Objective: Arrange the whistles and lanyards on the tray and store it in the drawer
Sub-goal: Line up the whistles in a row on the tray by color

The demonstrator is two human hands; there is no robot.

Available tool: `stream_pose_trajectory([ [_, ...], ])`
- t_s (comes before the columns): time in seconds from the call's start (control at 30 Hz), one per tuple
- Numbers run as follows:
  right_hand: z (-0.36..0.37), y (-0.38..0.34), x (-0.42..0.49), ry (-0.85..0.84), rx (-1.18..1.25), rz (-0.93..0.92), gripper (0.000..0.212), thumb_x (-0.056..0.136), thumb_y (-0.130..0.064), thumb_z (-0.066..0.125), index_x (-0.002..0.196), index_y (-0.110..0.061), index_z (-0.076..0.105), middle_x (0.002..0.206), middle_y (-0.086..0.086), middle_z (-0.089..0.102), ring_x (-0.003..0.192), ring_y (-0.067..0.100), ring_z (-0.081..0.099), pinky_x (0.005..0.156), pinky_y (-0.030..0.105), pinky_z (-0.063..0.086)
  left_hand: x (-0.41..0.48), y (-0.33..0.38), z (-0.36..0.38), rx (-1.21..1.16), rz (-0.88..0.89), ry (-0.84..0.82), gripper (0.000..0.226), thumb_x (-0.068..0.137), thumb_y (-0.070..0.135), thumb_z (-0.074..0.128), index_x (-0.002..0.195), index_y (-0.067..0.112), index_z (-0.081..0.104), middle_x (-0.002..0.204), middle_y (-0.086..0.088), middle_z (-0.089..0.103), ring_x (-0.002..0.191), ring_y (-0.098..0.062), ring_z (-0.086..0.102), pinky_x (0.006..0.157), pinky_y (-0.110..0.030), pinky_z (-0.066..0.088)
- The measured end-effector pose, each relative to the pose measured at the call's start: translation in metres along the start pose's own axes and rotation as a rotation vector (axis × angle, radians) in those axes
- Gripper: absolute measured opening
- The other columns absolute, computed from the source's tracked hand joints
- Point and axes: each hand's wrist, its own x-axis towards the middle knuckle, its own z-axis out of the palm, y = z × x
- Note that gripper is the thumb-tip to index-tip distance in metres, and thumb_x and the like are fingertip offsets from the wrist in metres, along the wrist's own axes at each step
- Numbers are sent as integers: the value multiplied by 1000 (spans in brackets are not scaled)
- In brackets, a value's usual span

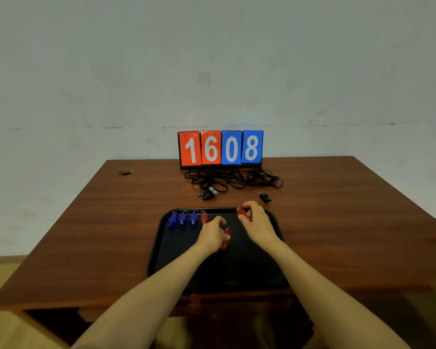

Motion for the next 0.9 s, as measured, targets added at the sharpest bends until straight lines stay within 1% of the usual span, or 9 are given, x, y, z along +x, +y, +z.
stream_pose_trajectory([
  [0.1, 1, 5, -2, 1, 9, 30, 32, 95, -22, 53, 126, -18, 45, 104, 1, 47, 87, 13, 50, 78, 26, 40, 3, -6, 8, -18, -34, 73, 34, 89, 16, 62, 121, 12, 51, 93, -3, 62, 89, -17, 60, 88, -33, 50],
  [0.23, 10, 12, -6, -19, 28, 72, 32, 95, -24, 53, 124, -17, 45, 102, 1, 50, 86, 13, 51, 76, 27, 41, 4, -15, 13, 54, -12, 157, 37, 91, 25, 58, 125, 13, 51, 114, -8, 61, 109, -21, 55, 96, -35, 47],
  [0.3, 13, 15, -6, -20, 44, 88, 29, 94, -25, 54, 121, -16, 46, 102, 0, 49, 87, 14, 51, 76, 27, 40, 1, -20, 12, 148, 77, 236, 38, 94, 27, 53, 129, 13, 50, 125, -6, 55, 122, -21, 46, 101, -33, 40],
  [0.37, 16, 16, -6, -20, 54, 94, 27, 94, -24, 54, 118, -15, 46, 103, 0, 48, 89, 14, 50, 77, 27, 40, -5, -24, 8, 260, 229, 273, 38, 96, 26, 50, 132, 14, 49, 133, -3, 50, 129, -18, 39, 106, -29, 33],
  [0.47, 18, 16, -3, -28, 69, 92, 26, 94, -24, 54, 117, -15, 46, 104, 0, 48, 90, 15, 50, 77, 27, 40, -14, -31, 3, 498, 477, 204, 41, 95, 28, 50, 135, 18, 49, 138, 2, 49, 132, -13, 38, 110, -27, 28],
  [0.53, 20, 16, -2, -30, 74, 87, 27, 94, -23, 54, 118, -14, 46, 104, 1, 48, 91, 15, 50, 78, 27, 40, -14, -34, 2, 642, 546, 152, 41, 95, 30, 49, 135, 19, 50, 140, 2, 48, 134, -13, 38, 112, -29, 27],
  [0.67, 24, 16, 0, -13, 84, 87, 26, 93, -23, 56, 117, -16, 47, 103, 0, 49, 90, 16, 52, 77, 29, 41, -3, -33, 4, 796, 486, 151, 42, 97, 31, 46, 137, 19, 46, 144, 1, 46, 138, -15, 33, 114, -31, 19],
  [0.77, 25, 18, 4, -9, 118, 91, 16, 92, -21, 58, 105, -20, 48, 97, 3, 52, 85, 20, 59, 78, 36, 52, 6, -27, 3, 746, 382, 192, 41, 95, 31, 49, 134, 17, 47, 139, -1, 52, 138, -17, 33, 115, -34, 15],
  [0.9, 26, 20, 9, -5, 142, 97, 9, 91, -18, 59, 93, -18, 50, 95, 8, 53, 79, 22, 62, 73, 33, 56, 19, -20, -2, 695, 296, 214, 34, 95, 29, 49, 127, 17, 53, 137, 0, 53, 140, -17, 31, 118, -38, 8],
])
